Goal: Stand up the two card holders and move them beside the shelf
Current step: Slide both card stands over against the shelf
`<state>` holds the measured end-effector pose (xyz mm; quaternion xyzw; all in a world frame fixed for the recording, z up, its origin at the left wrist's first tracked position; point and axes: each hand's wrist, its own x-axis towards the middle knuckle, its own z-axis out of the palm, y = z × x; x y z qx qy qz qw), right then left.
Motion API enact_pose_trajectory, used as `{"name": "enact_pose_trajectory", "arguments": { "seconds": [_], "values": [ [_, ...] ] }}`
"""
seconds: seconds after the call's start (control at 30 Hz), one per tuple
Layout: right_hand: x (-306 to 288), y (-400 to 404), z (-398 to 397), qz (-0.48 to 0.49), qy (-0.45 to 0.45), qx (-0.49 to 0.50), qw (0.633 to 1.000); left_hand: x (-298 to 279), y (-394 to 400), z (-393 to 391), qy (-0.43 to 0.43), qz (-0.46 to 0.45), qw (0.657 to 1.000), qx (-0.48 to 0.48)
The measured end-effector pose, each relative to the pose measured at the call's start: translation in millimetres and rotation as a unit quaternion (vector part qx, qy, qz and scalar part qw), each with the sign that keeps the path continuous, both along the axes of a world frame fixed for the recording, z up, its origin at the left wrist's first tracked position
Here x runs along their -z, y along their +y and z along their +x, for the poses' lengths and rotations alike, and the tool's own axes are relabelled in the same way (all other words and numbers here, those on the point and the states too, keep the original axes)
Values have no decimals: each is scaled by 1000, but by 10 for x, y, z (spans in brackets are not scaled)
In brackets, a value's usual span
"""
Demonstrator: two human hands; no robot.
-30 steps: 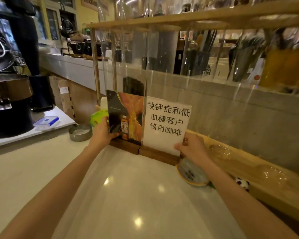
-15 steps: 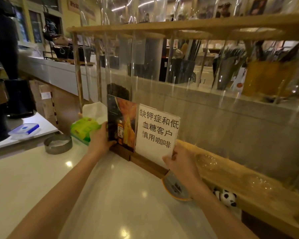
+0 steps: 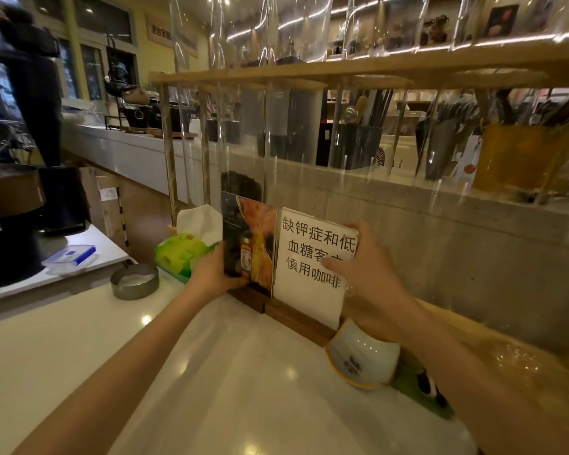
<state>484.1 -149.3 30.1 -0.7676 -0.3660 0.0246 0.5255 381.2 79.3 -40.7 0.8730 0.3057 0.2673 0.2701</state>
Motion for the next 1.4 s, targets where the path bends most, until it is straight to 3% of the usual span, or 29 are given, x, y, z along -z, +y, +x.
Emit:
{"name": "enact_pose_trajectory", "arguments": {
  "seconds": [0.13, 0.23, 0.5, 0.83, 1.3, 1.4],
  "values": [
    [-358, 203, 38, -16, -119, -17, 993, 80, 18, -109, 83, 34, 996, 16],
    [-595, 459, 62, -91, -187, -64, 976, 150, -67, -116, 135, 51, 989, 35],
    [-708, 1178, 46, -279, -295, -104, 908, 320, -161, -41, 88, 57, 994, 30],
    [-651, 1326, 76, -264, -265, -123, 919, 441, -184, 21, 9, 8, 1000, 15],
    [-641, 1310, 117, -270, -259, -111, 920, 449, -210, 86, 31, 48, 998, 15],
    [-703, 1182, 118, -280, -259, -120, 917, 437, -231, 81, 79, 87, 993, 12]
  ]
}}
